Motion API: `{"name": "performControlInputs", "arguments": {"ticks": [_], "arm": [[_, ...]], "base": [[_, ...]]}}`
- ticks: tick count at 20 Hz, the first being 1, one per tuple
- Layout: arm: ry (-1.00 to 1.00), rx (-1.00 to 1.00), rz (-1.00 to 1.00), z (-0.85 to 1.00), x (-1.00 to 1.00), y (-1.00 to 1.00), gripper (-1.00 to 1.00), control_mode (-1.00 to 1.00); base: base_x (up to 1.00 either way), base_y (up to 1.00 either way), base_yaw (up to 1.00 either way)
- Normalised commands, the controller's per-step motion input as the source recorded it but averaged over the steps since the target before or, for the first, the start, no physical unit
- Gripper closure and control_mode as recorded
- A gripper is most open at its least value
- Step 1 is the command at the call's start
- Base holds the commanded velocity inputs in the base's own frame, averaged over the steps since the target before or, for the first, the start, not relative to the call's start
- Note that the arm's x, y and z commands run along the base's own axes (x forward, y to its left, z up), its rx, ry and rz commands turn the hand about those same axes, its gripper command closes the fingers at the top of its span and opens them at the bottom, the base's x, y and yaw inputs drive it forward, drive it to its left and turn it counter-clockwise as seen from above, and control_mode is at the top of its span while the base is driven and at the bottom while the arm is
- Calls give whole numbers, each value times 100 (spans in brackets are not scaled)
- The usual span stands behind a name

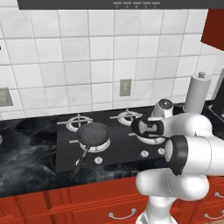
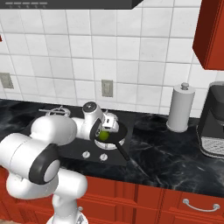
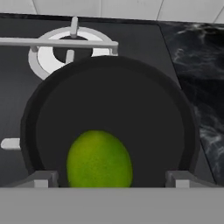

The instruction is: Place both pans onto different burners. Then place the lime and the fish on different pans.

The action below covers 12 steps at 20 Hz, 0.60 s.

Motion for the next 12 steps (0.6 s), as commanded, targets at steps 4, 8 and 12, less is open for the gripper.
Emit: {"name": "performControlInputs", "arguments": {"ticks": [4, 8, 12], "arm": [[0, 0, 0, 44, -1, 0, -100, -100], [0, 0, -1, 53, -20, 0, -100, -100], [-1, 4, -5, 44, -39, 0, -100, -100]], "base": [[0, 0, 0], [0, 0, 0], [0, 0, 0]]}}
